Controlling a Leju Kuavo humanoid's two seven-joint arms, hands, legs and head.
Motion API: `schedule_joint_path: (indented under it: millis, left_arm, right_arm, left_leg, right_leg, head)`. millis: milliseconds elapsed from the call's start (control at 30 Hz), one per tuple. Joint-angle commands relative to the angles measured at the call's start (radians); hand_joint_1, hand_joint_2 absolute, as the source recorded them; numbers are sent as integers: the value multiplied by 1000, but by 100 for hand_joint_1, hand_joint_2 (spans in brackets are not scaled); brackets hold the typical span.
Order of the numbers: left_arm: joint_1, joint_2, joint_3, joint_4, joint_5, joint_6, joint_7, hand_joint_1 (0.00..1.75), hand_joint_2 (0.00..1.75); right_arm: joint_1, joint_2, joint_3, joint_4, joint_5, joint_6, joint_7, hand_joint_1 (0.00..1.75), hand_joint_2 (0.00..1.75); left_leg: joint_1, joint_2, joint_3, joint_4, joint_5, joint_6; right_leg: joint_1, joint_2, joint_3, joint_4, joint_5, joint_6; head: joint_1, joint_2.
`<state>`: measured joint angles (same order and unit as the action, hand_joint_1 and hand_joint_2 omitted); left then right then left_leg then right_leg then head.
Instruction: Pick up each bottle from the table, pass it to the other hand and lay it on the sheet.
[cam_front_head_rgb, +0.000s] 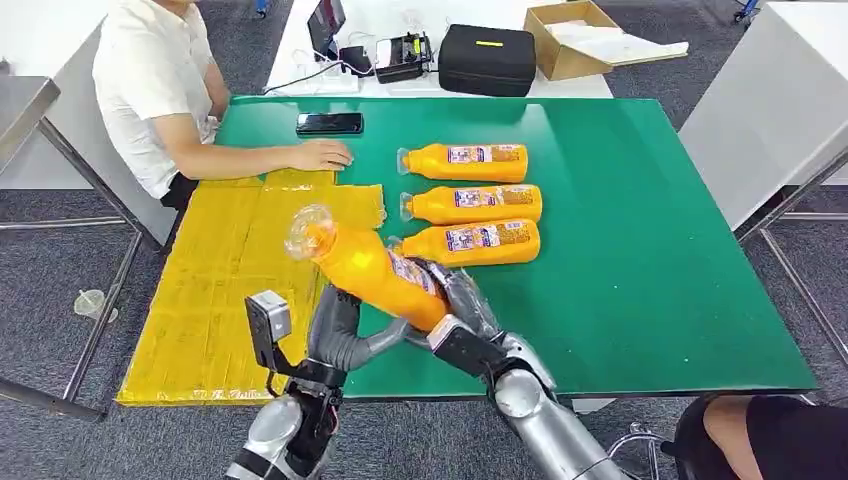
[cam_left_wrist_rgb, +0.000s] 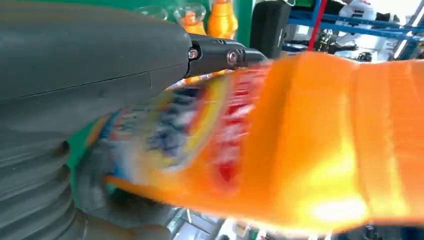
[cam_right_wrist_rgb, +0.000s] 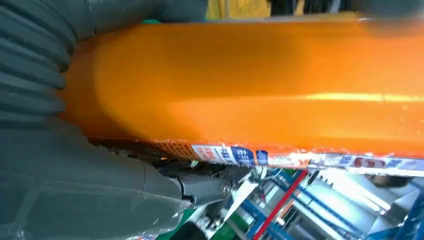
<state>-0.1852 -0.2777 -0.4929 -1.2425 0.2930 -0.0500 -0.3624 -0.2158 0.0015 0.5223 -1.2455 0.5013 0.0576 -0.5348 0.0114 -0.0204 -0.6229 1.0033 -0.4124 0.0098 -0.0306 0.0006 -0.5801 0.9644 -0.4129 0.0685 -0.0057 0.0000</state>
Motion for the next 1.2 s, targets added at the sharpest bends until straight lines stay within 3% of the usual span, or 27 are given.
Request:
schedule_joint_path:
  millis: [33,467,500,533,600,633,667,1200]
  left_arm:
    - [-64,-8,3,29,26,5,-2,0,175]
    - [-80,-6,4,66,210,-114,44,0,175]
    - [-82,-5,3,68,211,-114,43,24,175]
    - [-85,-4,-2,69,205,-108,28,175,175]
    - [-85,-3,-6,64,200,-109,18,175,175]
    - [-85,-2,-10,57,197,-112,11,175,175]
    - [-80,-1,-12,48,194,-114,7,175,175]
    - [-67,3,-11,20,165,-85,-14,175,175]
  right_arm:
    - [-41,9,95,89,0,2,-3,175,175]
    - [-80,30,118,172,-31,8,-32,175,175]
    - [-82,31,119,172,-31,8,-33,175,175]
    - [-84,32,120,174,-34,8,-36,175,175]
    - [-84,32,122,174,-36,7,-36,168,175]
    - [-85,34,120,177,-39,7,-35,154,175]
    - [-82,39,112,180,-44,2,-33,0,175]
    - [-54,62,73,153,-82,-9,-31,0,175]
  left_leg:
    - [0,1,2,0,-1,0]
    - [0,3,5,0,-2,0]
    - [0,2,2,0,-1,0]
    - [0,3,4,0,-2,0]
    - [1,2,3,1,-2,0]
    - [1,3,5,1,-2,0]
    - [0,2,3,0,-2,0]
    - [0,1,2,0,-1,0]
  right_leg:
    - [1,0,2,0,-1,-3]
    - [1,1,4,0,-1,-4]
    - [1,1,2,-1,0,-3]
    - [1,1,4,0,-1,-4]
    - [1,0,3,0,-1,-4]
    - [2,0,5,0,-2,-5]
    - [1,0,3,0,-1,-3]
    - [1,0,2,0,-1,-3]
  head:
    - [0,0]
    - [0,0]
    - [0,0]
    - [0,0]
    - [0,0]
    - [0,0]
    - [0,0]
    - [0,0]
